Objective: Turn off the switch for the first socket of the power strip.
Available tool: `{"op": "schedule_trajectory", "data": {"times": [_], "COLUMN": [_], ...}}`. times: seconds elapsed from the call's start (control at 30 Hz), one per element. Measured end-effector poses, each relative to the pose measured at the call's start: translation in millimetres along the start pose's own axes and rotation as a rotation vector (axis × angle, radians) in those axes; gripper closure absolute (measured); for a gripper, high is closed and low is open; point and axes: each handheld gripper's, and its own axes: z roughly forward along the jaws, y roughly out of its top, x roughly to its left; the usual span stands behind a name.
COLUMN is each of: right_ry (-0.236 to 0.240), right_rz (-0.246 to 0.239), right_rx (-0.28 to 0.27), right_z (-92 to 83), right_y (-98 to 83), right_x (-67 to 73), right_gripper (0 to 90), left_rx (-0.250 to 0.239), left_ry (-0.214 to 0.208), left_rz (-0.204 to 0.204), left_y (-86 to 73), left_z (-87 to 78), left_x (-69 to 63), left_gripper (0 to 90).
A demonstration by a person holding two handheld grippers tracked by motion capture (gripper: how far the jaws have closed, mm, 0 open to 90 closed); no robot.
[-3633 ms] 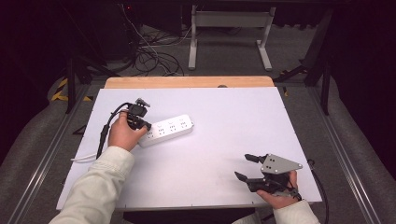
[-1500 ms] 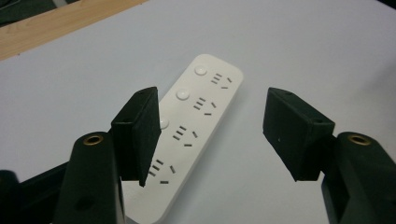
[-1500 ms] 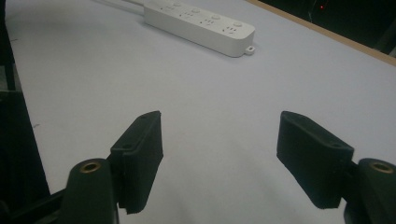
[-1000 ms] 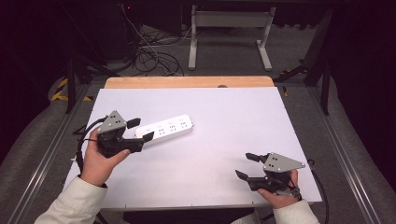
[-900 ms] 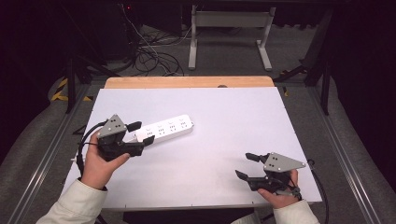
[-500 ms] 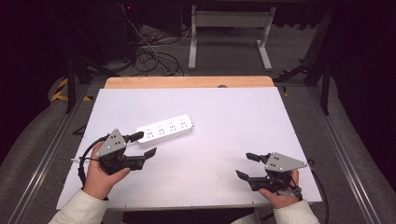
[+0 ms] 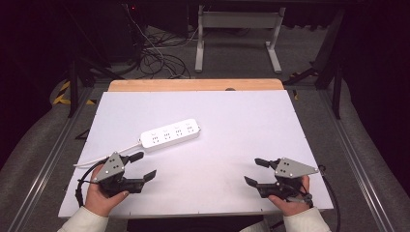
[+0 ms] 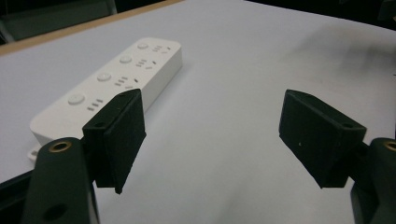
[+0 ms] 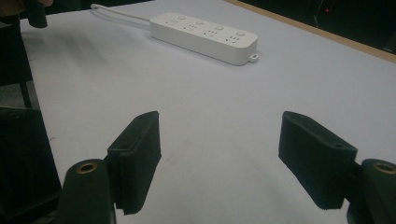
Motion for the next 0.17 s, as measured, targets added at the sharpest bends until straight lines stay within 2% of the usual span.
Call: {"op": "schedule_trajectory", "data": {"times": [0.03,0.1,0.17], "right_ry": [0.0,0.0,0.0], "right_rz": [0.0,-0.001,0.001], "right_rx": [0.0,0.001,0.003], "right_z": [0.0,0.0,0.2], "right_y": [0.0,-0.1,-0.4], "right_x": [0.0,-0.1,-0.5], "right_gripper": [30.5,30.5,30.5], "left_rx": [0.01,0.027,0.034], "left_ry": [-0.012,-0.023,-0.005], "left_rz": [-0.036,-0.061,-0.029], "left_y": [-2.1,-3.6,-3.4], "left_z": [0.6,1.6,2.1], "left_x": [0.4,1.4,1.9], "left_gripper": [23.0,20.7,20.5]}}
